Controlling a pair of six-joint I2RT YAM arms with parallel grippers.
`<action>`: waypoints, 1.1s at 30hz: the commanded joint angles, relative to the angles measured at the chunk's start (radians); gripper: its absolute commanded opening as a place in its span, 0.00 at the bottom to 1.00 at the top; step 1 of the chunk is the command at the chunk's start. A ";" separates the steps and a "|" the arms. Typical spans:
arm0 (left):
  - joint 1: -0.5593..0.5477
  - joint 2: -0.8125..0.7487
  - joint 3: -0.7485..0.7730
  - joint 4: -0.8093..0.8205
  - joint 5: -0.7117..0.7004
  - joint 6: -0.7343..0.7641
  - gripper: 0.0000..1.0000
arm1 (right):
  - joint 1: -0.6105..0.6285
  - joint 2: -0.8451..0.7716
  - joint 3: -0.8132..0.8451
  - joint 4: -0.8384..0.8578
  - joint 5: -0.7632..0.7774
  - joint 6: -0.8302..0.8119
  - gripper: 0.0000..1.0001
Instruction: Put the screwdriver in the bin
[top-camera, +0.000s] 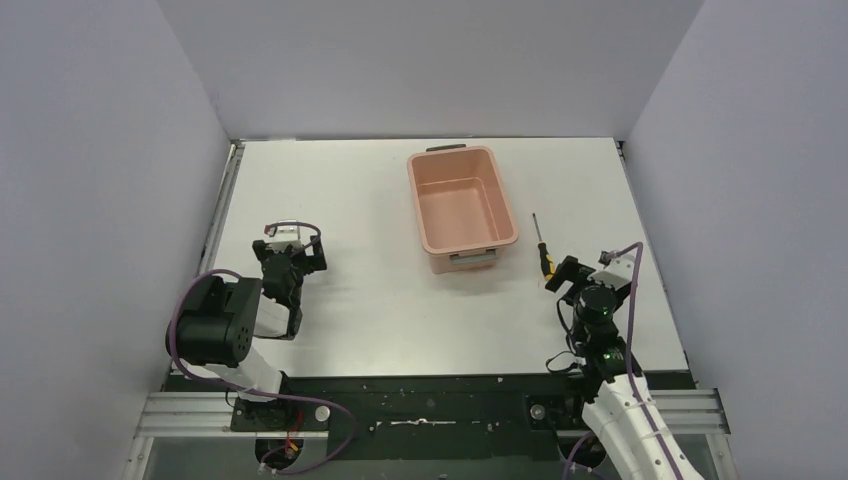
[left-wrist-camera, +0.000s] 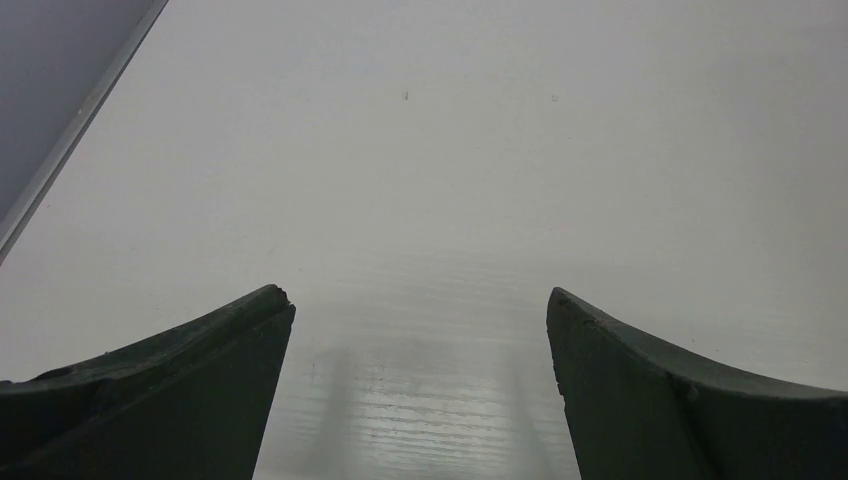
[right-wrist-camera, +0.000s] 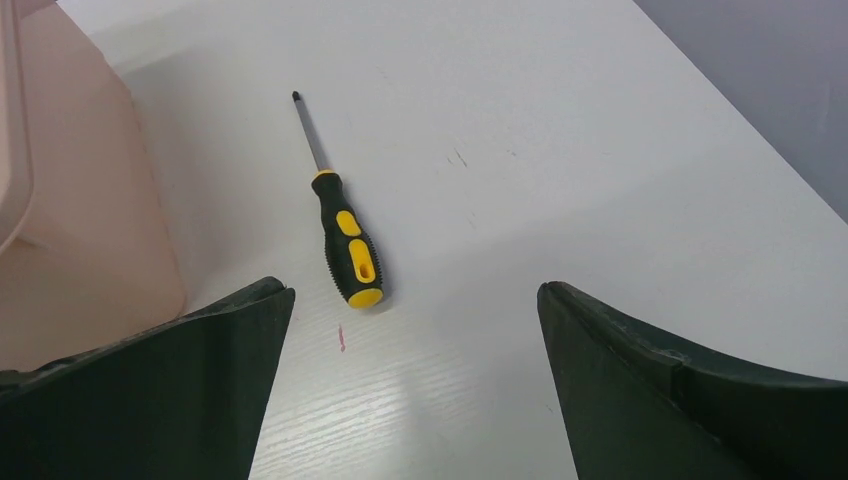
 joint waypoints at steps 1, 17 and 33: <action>0.005 -0.006 0.000 0.028 0.014 0.011 0.97 | 0.001 0.047 0.085 0.059 0.019 0.002 1.00; 0.005 -0.007 0.000 0.027 0.014 0.010 0.97 | -0.065 0.957 1.123 -0.600 -0.147 -0.137 1.00; 0.006 -0.007 0.000 0.027 0.014 0.011 0.97 | -0.114 1.367 1.028 -0.552 -0.358 -0.180 0.70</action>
